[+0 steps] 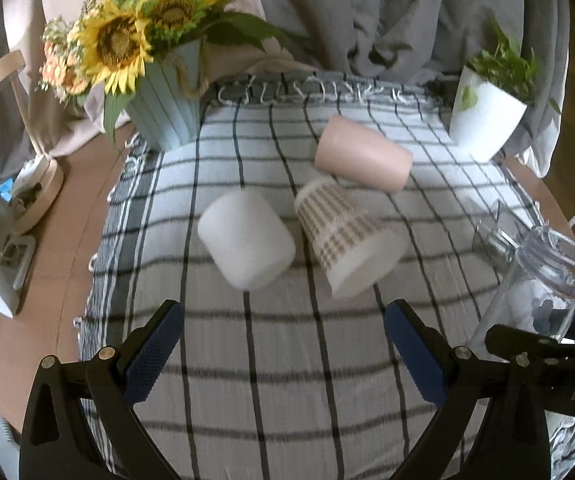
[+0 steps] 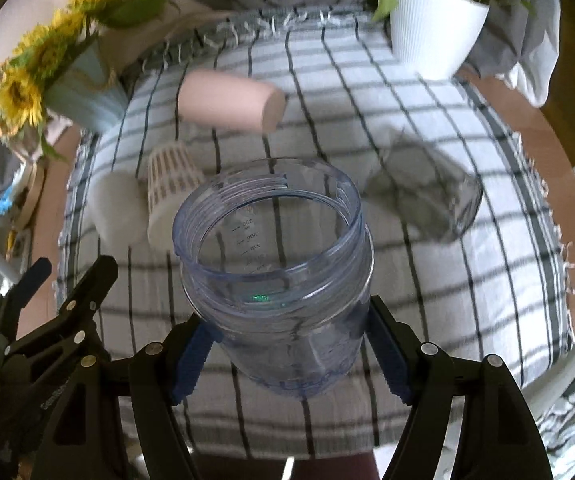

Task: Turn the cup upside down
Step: 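Lift the jar with the right gripper and rotate it opening-down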

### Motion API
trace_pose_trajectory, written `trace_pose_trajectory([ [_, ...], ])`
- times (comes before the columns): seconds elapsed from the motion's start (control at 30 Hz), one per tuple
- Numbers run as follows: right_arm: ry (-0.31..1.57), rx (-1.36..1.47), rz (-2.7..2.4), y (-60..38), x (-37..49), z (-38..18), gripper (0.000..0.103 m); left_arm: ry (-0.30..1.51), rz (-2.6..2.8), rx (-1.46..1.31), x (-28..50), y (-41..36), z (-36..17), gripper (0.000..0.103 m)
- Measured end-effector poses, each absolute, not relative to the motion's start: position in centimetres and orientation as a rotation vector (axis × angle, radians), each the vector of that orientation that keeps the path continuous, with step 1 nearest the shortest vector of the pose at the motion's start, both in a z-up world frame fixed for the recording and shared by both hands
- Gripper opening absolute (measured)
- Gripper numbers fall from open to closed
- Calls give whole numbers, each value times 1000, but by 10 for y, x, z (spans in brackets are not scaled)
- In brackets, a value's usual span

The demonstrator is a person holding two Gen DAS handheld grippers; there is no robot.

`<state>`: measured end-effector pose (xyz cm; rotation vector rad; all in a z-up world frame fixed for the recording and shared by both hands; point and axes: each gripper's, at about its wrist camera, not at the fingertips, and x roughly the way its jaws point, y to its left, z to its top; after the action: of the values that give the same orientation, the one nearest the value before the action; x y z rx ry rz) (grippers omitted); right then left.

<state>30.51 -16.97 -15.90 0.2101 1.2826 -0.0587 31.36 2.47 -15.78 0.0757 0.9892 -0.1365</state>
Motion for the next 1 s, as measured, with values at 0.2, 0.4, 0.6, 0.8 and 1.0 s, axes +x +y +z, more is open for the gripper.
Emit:
trace_pose_trajectory([
  [0.2,1436,191,-6,-165,299,-187,73,1056,-107,51,299,24,-174,103],
  [0.4,1501,141,28,-160,306,-202,73,1087,-56,20,301,32,-185,103],
  [0.6,1542,92,35,-152,331,-219,73,1069,-11,5,308,41,-182,103],
  [0.8,1534,74,36,-144,345,-229,72,1053,-1,3,315,44,-178,103],
  [1.0,1530,90,23,-140,349,-230,72,1048,-28,13,317,44,-177,103],
])
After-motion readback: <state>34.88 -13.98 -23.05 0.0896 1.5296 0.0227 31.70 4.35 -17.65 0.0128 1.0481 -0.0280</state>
